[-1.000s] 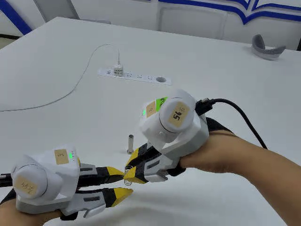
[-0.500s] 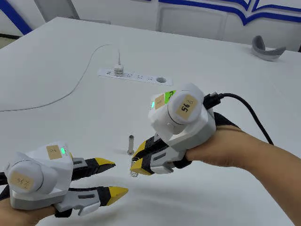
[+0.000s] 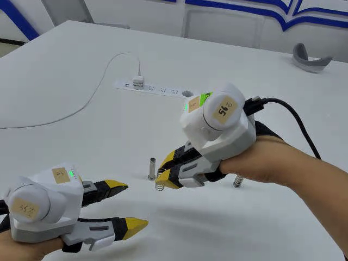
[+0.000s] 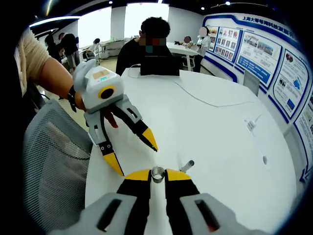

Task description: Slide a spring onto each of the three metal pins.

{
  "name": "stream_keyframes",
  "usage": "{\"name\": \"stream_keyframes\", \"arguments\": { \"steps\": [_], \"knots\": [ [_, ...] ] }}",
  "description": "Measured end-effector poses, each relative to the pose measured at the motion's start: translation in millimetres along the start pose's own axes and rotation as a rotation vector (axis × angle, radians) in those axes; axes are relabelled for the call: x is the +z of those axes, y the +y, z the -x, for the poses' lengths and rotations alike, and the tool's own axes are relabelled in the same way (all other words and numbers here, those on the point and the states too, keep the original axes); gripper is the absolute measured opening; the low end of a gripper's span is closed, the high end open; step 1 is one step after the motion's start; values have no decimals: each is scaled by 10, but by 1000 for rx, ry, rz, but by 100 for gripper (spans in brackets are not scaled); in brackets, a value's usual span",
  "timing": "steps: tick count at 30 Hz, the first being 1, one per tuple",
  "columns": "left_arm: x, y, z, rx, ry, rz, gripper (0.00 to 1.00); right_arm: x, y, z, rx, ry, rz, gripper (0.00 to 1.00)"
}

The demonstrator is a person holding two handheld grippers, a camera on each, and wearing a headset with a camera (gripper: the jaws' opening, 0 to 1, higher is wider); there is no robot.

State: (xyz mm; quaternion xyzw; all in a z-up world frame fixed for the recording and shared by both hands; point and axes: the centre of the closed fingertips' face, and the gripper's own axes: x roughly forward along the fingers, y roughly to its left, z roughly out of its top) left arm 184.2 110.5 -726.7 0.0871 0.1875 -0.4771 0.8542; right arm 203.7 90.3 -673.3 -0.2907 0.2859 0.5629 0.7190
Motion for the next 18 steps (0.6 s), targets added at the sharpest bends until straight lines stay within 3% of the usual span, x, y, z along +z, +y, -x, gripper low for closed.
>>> {"name": "stream_keyframes", "arguments": {
  "steps": [5, 18],
  "knots": [
    [-12, 2, 14, 3, 2, 7, 53, 29, -95, 2, -17, -3, -1, 12],
    [-15, 18, 15, 9, 2, 19, 55, 161, -514, -17, -91, -40, -41, 12]
  ]
}}
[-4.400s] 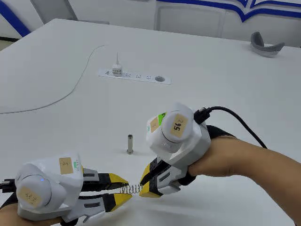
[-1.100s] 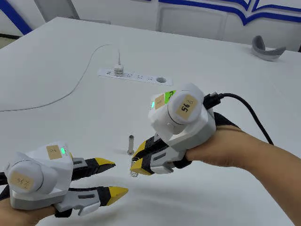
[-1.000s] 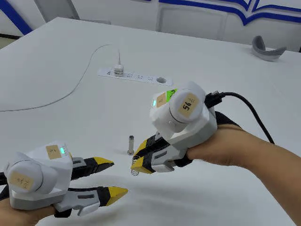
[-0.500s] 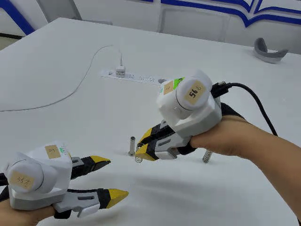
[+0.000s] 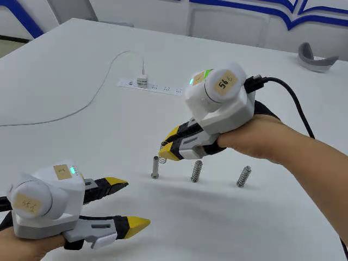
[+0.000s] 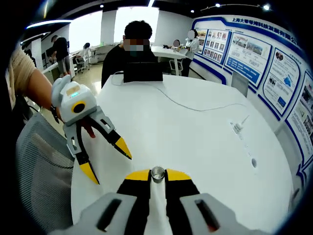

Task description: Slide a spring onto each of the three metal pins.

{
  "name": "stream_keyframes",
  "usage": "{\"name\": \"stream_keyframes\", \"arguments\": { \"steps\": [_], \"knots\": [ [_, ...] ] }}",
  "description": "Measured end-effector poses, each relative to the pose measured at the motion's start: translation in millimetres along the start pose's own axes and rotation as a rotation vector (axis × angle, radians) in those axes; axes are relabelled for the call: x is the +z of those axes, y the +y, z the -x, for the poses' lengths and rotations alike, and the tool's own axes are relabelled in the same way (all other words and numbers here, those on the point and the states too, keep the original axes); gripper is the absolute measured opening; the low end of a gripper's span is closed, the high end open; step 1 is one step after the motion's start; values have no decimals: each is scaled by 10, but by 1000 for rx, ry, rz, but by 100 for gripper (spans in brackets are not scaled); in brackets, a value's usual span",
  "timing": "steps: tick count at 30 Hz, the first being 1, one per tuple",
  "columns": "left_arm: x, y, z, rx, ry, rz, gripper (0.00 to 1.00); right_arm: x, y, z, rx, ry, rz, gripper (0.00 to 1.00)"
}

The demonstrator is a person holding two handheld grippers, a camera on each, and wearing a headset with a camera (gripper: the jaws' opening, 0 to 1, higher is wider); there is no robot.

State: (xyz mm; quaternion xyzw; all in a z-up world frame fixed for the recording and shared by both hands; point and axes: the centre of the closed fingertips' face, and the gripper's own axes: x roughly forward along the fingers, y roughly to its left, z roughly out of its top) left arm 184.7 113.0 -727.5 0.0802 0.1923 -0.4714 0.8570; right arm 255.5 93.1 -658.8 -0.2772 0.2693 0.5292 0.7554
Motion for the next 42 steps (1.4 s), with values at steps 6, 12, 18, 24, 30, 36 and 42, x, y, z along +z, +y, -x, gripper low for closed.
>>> {"name": "stream_keyframes", "arguments": {
  "steps": [6, 12, 18, 24, 30, 36, 42],
  "knots": [
    [-6, 12, 10, 5, 2, 1, 55, 37, -61, -74, -5, -7, -15, 12],
    [-17, 15, 13, 6, 4, 4, 55, 10, -81, -155, 2, 4, -23, 12],
    [-32, 22, 16, 7, 7, 5, 54, -42, -101, -196, 4, 16, -38, 12],
    [-35, 25, 13, 6, 8, 5, 54, -69, -104, -238, 10, 22, -49, 12],
    [-53, 26, 16, 6, 11, 10, 53, -93, -110, -280, 12, 26, -60, 12],
    [-61, 27, 22, 7, 13, 11, 53, -137, -86, -322, 19, 37, -68, 12],
    [-63, 35, 19, 6, 13, 12, 53, -197, -88, -366, 19, 41, -86, 12]
  ]
}}
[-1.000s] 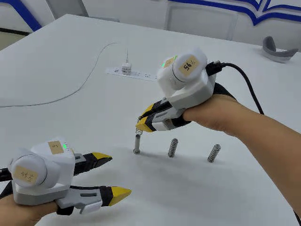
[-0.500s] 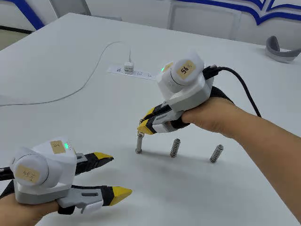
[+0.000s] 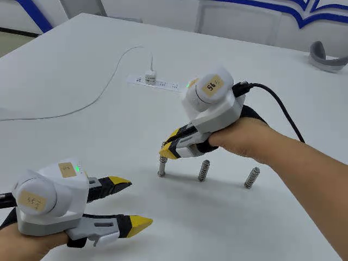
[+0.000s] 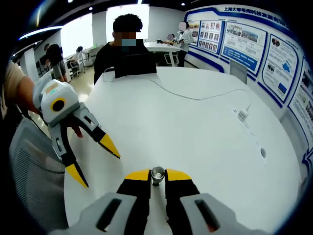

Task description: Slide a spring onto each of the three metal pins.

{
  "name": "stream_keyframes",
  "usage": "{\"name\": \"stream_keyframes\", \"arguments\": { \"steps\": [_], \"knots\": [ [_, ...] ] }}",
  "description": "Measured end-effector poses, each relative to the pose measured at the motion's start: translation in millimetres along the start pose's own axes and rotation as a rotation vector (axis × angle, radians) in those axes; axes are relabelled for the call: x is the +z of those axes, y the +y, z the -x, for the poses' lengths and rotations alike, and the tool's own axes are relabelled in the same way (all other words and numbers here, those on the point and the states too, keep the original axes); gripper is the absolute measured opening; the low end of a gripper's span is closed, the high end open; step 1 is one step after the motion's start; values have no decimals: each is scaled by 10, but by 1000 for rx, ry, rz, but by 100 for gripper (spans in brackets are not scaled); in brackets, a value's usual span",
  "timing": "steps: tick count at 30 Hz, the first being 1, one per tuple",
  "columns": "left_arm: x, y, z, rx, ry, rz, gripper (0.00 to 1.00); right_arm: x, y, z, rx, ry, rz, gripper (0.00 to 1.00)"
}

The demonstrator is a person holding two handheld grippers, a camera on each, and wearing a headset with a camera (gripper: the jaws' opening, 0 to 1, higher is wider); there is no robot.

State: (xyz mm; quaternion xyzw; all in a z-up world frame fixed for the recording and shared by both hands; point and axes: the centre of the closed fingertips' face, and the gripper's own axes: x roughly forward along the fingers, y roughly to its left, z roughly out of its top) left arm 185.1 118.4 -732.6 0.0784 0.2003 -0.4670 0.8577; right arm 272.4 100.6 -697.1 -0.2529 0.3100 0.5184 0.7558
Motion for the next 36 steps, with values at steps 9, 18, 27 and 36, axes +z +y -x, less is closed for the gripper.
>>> {"name": "stream_keyframes", "arguments": {
  "steps": [9, 18, 27, 36],
  "knots": [
    [-10, 0, -6, -1, 2, 3, 53, -93, 7, -99, 1, 14, -25, 12],
    [-23, 6, 3, 2, 5, 7, 53, -165, 15, -202, 0, 29, -31, 12],
    [-29, -2, -5, 1, 9, 8, 53, -251, 13, -264, -7, 41, -49, 12],
    [-29, 4, -3, 5, 7, 13, 54, -305, 25, -310, -11, 56, -55, 12]
  ]
}}
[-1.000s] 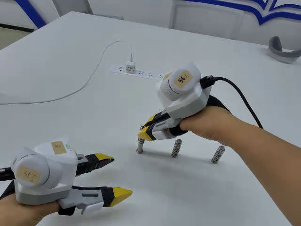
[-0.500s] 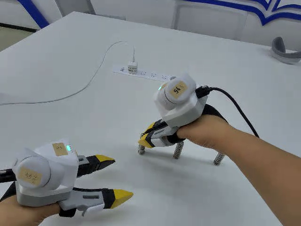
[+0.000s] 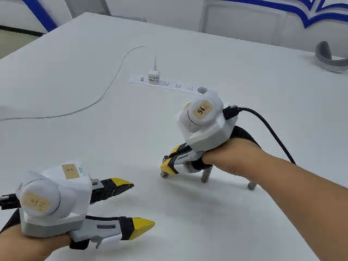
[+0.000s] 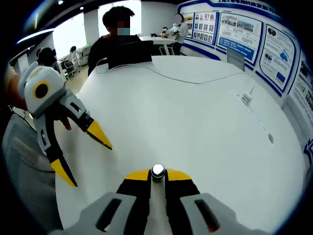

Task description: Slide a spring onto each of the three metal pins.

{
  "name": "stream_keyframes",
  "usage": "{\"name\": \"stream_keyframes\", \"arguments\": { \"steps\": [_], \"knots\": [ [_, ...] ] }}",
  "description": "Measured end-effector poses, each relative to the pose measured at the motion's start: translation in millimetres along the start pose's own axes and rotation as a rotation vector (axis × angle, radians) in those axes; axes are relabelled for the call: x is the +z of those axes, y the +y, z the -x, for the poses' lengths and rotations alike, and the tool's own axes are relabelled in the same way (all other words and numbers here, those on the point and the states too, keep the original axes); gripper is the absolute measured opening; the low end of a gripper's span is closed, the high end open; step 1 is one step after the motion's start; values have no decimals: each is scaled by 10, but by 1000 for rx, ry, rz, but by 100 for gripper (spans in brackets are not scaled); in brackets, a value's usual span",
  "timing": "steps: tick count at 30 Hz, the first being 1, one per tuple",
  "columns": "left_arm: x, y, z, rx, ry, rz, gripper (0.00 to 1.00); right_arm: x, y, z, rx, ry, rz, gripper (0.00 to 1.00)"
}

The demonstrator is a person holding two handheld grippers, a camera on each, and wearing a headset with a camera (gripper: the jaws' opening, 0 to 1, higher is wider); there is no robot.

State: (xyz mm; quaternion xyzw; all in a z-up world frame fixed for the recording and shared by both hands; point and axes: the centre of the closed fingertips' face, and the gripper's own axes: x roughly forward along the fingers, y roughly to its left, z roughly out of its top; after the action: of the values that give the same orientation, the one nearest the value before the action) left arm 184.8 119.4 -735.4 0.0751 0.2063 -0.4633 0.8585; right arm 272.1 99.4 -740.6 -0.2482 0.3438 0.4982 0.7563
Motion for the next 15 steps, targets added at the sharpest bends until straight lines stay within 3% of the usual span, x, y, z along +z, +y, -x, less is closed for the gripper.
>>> {"name": "stream_keyframes", "arguments": {
  "steps": [15],
  "knots": [
    [37, 12, -7, 1, 0, -9, 55, -37, 31, 82, -10, -8, 12, 16]
  ]
}}
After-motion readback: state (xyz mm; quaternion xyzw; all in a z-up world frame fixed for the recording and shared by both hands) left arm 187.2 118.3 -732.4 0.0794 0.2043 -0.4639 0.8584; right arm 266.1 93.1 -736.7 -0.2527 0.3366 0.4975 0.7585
